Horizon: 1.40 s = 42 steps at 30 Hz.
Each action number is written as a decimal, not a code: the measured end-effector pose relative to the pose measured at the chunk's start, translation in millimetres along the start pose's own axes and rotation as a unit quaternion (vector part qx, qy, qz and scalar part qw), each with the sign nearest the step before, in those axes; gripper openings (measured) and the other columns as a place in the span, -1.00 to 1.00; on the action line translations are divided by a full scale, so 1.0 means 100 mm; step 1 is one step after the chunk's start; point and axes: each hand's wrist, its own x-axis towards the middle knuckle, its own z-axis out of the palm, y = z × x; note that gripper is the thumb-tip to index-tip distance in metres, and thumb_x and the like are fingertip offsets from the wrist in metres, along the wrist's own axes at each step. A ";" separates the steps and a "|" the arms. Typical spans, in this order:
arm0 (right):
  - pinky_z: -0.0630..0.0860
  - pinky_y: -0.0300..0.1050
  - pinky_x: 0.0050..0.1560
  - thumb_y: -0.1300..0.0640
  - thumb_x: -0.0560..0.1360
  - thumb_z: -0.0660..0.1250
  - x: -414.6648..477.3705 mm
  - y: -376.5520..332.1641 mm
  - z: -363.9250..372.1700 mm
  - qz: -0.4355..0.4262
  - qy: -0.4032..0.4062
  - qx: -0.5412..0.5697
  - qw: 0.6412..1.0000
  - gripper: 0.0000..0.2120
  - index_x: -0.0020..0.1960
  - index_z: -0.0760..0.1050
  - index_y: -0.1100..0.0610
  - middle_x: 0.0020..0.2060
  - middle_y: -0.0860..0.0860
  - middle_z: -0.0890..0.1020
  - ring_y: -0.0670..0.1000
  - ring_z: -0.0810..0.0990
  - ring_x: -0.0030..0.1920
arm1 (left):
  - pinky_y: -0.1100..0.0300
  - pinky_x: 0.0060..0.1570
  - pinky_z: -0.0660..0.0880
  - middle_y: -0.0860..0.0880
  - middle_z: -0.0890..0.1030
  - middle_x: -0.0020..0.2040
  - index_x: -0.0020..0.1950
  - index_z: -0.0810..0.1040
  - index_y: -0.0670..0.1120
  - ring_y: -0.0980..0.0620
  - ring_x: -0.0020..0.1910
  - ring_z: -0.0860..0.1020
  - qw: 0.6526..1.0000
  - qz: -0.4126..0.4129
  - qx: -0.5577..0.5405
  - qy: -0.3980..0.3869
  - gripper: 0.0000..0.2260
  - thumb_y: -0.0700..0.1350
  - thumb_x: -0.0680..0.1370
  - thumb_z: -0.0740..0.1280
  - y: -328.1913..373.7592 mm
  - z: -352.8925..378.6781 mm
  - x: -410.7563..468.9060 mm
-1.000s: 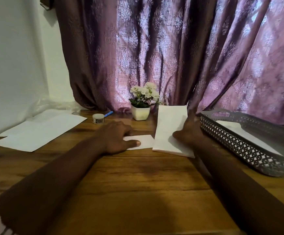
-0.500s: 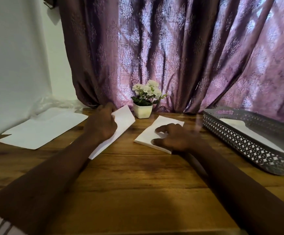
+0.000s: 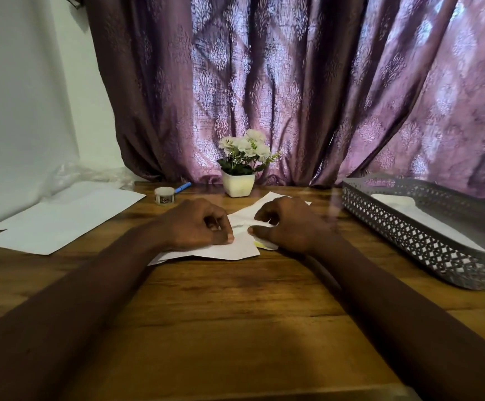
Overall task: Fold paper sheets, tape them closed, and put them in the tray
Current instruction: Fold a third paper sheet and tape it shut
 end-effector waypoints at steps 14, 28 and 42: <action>0.48 -0.35 -0.09 -0.10 0.44 0.53 -0.10 -0.02 -0.22 0.010 -0.078 0.007 0.997 -0.64 0.20 0.67 -0.02 0.07 -0.11 0.69 -0.21 0.60 -0.03 | 0.24 -0.22 0.42 0.15 0.68 -0.19 -0.19 0.69 0.02 0.19 -0.17 0.60 0.988 -0.121 -0.008 0.093 -0.92 -0.09 0.43 0.56 -0.01 0.04 0.03; 0.63 -0.03 -0.04 0.07 0.44 0.49 -0.06 -0.18 -0.02 -0.004 -0.016 0.040 0.999 -0.92 -0.22 0.64 0.02 -0.20 -0.09 0.70 -0.10 0.65 -0.13 | 0.18 -0.03 0.53 0.14 0.71 -0.09 -0.15 0.74 0.04 0.14 -0.05 0.63 0.985 -0.122 -0.036 0.115 -0.93 -0.12 0.41 0.53 0.02 0.07 0.02; 0.65 0.03 -0.06 0.11 0.43 0.48 -0.07 -0.24 0.06 -0.011 0.034 0.128 0.991 -0.92 -0.24 0.67 0.01 -0.27 -0.12 0.71 -0.14 0.67 -0.19 | 0.13 0.01 0.53 0.02 0.61 0.05 0.11 0.58 0.04 0.06 0.05 0.58 0.970 -0.118 -0.141 0.157 -0.73 0.00 0.46 0.54 0.05 0.04 0.07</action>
